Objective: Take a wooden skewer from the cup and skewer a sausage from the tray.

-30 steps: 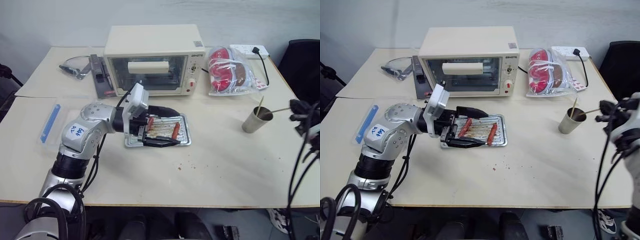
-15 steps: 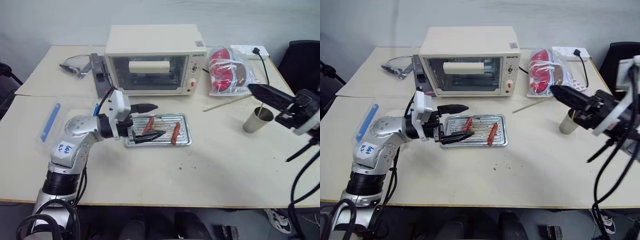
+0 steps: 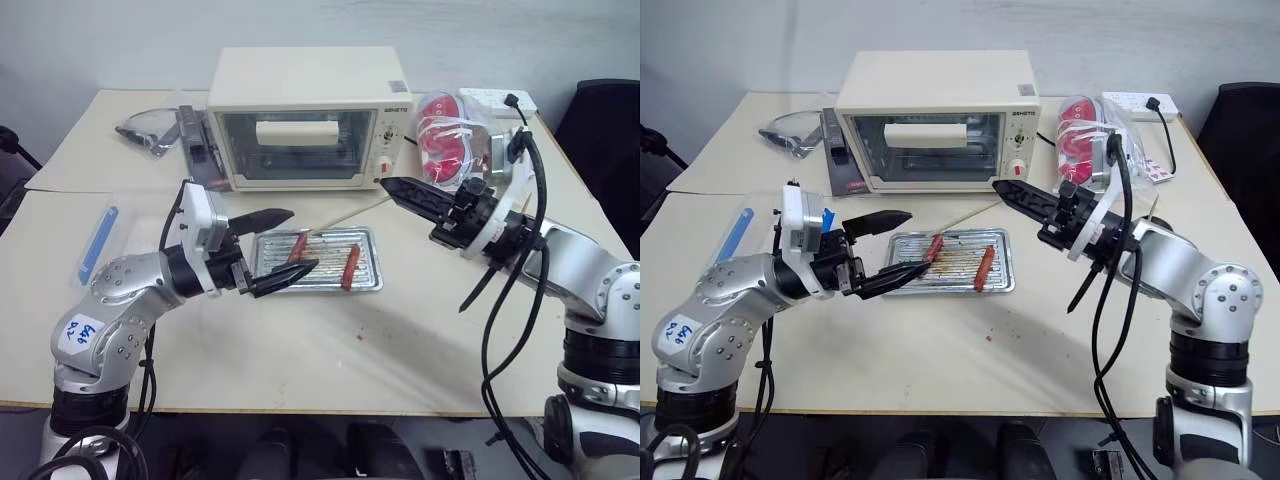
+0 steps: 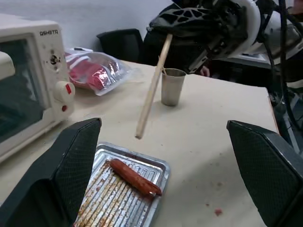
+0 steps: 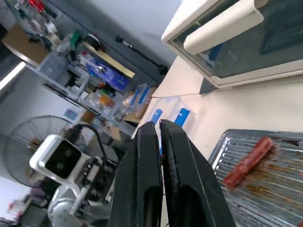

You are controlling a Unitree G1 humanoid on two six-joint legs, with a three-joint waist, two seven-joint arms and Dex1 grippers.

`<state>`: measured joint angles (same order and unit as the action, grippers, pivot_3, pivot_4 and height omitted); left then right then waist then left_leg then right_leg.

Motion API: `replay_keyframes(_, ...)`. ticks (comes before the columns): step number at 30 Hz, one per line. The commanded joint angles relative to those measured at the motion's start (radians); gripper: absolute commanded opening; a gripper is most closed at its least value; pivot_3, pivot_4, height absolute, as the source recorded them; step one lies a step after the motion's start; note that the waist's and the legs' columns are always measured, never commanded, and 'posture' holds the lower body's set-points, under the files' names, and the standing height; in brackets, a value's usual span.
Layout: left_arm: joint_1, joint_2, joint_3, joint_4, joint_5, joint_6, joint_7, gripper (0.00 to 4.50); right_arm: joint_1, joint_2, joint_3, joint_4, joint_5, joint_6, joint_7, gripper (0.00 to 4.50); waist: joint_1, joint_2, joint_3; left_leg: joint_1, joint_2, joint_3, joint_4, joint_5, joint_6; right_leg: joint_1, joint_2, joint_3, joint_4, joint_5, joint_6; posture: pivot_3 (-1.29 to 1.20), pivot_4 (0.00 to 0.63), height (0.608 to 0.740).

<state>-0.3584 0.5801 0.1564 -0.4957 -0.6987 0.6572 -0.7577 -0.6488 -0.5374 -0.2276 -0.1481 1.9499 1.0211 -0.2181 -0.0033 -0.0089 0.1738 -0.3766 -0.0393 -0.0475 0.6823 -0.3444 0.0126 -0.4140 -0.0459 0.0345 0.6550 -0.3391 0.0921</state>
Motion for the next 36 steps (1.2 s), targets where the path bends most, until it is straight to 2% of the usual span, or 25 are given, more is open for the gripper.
replay_keyframes(1,0.005,0.001,0.015,-0.036,-0.029,-0.006,0.017,4.50,-0.029,0.013,-0.018,0.002,0.022,0.021,-0.005,0.04,0.000,0.000,0.000,0.000,0.000,0.000,0.000,0.000,0.000,0.000,0.000,0.000,0.000,0.000,0.000,0.00,0.150,0.740)
replay_keyframes(4,-0.006,-0.014,0.015,-0.030,-0.035,-0.017,0.031,4.03,-0.031,0.037,-0.020,0.003,0.022,0.026,-0.016,0.00,0.001,0.000,0.000,0.000,0.000,0.000,0.000,0.000,0.000,0.000,0.000,0.000,0.000,0.000,0.000,0.00,0.150,0.740)
replay_keyframes(12,-0.034,-0.016,-0.018,0.019,0.027,-0.087,0.016,2.12,-0.015,0.069,-0.030,-0.025,0.022,0.032,-0.041,0.00,0.000,0.000,0.000,0.000,0.000,0.000,0.000,0.000,0.000,0.000,0.000,0.000,0.000,0.000,0.000,0.00,0.150,0.740)
replay_keyframes(24,-0.096,-0.068,-0.074,0.109,0.082,-0.184,0.013,2.12,-0.027,0.141,-0.073,-0.028,0.022,0.077,-0.016,0.00,-0.001,0.000,0.000,0.000,0.000,0.000,-0.001,0.000,0.000,0.000,0.000,0.000,0.000,0.000,0.000,0.00,0.150,0.740)
replay_keyframes(27,-0.104,-0.088,-0.079,0.125,0.076,-0.201,0.004,1.64,-0.025,0.146,-0.079,-0.027,0.022,0.086,-0.016,0.00,-0.001,0.000,0.000,0.000,0.000,0.000,-0.001,0.000,0.000,0.000,0.000,0.000,0.000,0.000,0.000,0.00,0.150,0.740)
replay_keyframes(31,-0.099,-0.083,-0.095,0.137,0.097,-0.206,0.000,0.71,-0.020,0.154,-0.095,-0.020,0.022,0.090,-0.019,0.00,-0.002,0.000,0.000,0.000,0.000,0.000,-0.001,0.000,0.000,0.000,0.000,0.000,0.000,0.000,0.000,0.00,0.150,0.740)
replay_keyframes(36,-0.108,-0.084,-0.095,0.136,0.094,-0.203,-0.002,0.71,-0.014,0.158,-0.107,-0.021,0.022,0.099,-0.010,0.00,-0.001,0.000,0.000,0.000,0.000,0.000,-0.001,0.000,0.000,0.000,0.000,0.000,0.000,0.000,0.000,0.00,0.150,0.740)
